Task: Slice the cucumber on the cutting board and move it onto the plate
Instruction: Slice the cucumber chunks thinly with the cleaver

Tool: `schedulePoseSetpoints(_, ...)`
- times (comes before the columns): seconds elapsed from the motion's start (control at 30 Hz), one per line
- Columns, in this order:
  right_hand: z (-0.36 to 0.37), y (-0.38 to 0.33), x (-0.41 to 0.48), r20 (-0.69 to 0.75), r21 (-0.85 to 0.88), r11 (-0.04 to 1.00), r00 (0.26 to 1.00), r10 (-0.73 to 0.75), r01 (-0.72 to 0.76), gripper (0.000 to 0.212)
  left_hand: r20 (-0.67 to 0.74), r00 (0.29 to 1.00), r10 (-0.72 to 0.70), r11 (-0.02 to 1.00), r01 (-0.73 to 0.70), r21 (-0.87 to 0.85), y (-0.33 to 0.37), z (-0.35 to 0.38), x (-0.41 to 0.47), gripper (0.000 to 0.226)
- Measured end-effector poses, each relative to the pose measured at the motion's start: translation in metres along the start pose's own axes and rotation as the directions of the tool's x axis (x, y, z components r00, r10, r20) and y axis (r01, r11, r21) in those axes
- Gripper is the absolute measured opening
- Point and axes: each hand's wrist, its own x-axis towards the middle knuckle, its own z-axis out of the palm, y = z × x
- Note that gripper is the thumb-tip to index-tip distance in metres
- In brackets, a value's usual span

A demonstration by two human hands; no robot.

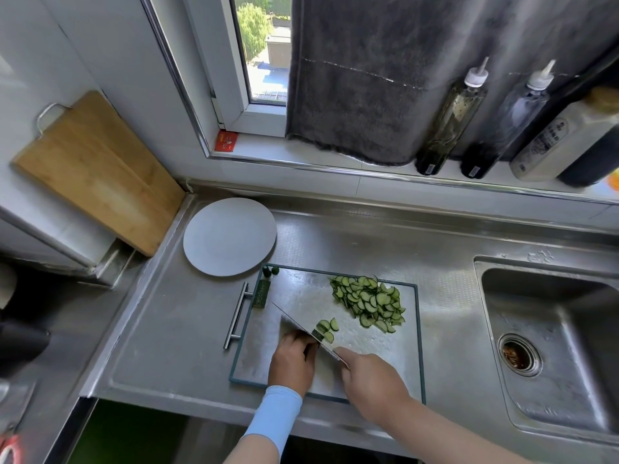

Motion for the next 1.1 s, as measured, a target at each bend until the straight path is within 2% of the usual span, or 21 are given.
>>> schedulePoseSetpoints(0.23,-0.003,0.009,-0.011,0.007,-0.009,1.0,1.0,-0.011,0.011,0.02,-0.006,1.0,0.018,1.0,-0.018,0.023,0.003,-0.002,0.0,0.021)
schedulePoseSetpoints(0.63,0.002,-0.004,0.014,0.034,0.028,0.999,0.999,0.015,-0.016,0.04,-0.012,1.0,0.007,0.999,-0.008,-0.034,-0.006,0.003,0.0,0.021)
schedulePoseSetpoints(0.87,0.001,-0.008,0.015,0.045,0.01,1.0,0.999,0.004,-0.004,0.042,-0.007,1.0,-0.002,1.0,0.002,-0.011,-0.006,0.004,-0.003,0.018)
schedulePoseSetpoints(0.97,0.003,-0.006,0.01,0.03,0.01,1.0,1.0,0.004,-0.005,0.039,0.001,1.0,-0.027,1.0,0.027,-0.012,-0.006,0.004,-0.003,0.015)
schedulePoseSetpoints(1.1,0.001,0.002,-0.004,0.021,0.002,1.0,1.0,-0.011,0.011,0.024,0.013,0.999,-0.037,0.999,0.037,-0.007,-0.006,0.002,-0.003,0.016)
